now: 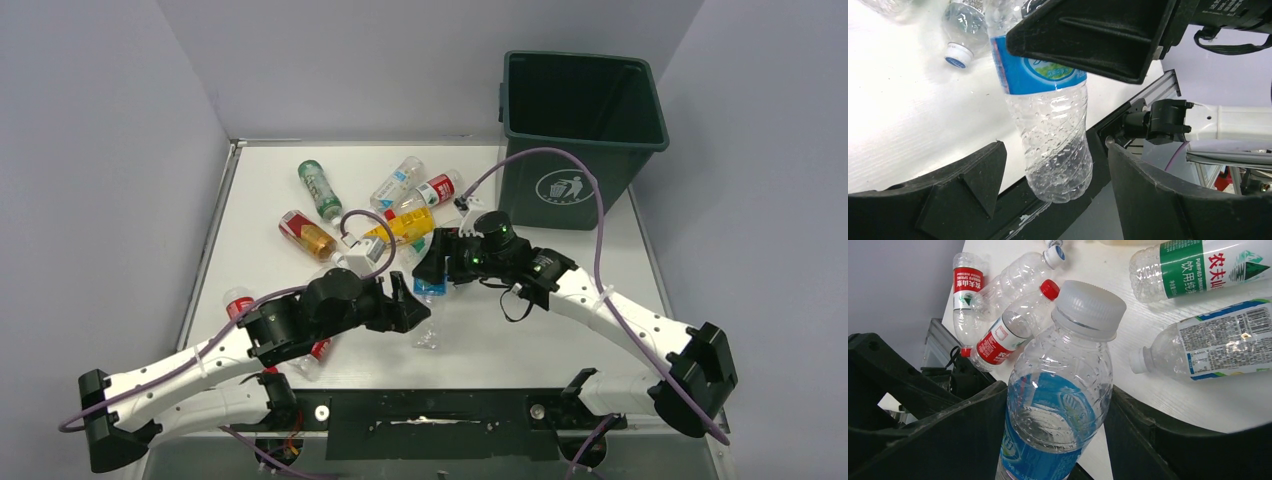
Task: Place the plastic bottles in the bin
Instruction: Pick up the plastic bottle at the center of the board, then place the plastic bottle in the trash bin.
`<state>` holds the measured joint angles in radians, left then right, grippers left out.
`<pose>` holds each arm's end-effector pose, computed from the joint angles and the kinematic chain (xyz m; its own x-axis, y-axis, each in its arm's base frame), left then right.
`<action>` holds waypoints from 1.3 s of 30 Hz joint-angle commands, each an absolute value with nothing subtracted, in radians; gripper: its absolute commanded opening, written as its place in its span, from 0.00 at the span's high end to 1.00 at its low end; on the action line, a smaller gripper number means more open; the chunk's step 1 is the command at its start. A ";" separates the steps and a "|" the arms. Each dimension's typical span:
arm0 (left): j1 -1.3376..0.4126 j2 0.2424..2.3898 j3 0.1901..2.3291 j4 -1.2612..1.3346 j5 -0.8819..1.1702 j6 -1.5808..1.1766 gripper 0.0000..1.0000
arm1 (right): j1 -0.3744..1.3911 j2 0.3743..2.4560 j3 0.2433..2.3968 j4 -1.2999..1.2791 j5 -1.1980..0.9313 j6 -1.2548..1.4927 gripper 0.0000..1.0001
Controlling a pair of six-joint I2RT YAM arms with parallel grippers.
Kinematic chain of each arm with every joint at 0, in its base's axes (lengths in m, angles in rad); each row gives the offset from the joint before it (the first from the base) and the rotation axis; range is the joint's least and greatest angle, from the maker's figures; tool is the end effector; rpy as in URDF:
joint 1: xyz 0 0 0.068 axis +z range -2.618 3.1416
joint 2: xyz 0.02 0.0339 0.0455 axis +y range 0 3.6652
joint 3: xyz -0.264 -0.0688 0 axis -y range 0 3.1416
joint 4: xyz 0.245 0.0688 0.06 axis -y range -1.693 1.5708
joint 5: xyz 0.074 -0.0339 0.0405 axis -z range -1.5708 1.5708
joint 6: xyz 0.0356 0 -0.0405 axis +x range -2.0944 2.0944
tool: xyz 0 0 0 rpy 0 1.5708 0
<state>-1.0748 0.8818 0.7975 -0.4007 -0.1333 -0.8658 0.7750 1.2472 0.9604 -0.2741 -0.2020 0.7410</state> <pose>0.0984 -0.1719 0.3055 -0.7651 -0.1723 -0.6205 0.3596 0.6850 -0.6336 0.1952 0.2012 0.2941 -0.8250 0.1176 -0.5527 -0.3388 0.6799 0.6503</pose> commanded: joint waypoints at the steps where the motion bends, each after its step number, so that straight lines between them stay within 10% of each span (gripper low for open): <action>1: -1.080 0.834 0.829 -0.410 -0.170 -0.842 0.25 | 0.773 1.239 1.046 -0.302 -0.154 0.698 0.37; 22: -1.080 0.770 0.780 -0.448 -0.214 -0.835 0.16 | 0.372 1.266 1.613 -0.607 -0.150 0.464 0.37; 39: -1.080 0.782 0.731 -0.418 -0.199 -0.839 0.16 | 0.021 1.330 1.755 -0.278 -0.136 0.491 0.36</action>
<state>-1.0748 0.7933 0.7349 -0.4728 -0.2016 -0.8516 0.0689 1.3376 1.7329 -0.4622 -0.1467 0.4789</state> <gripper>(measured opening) 0.837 0.642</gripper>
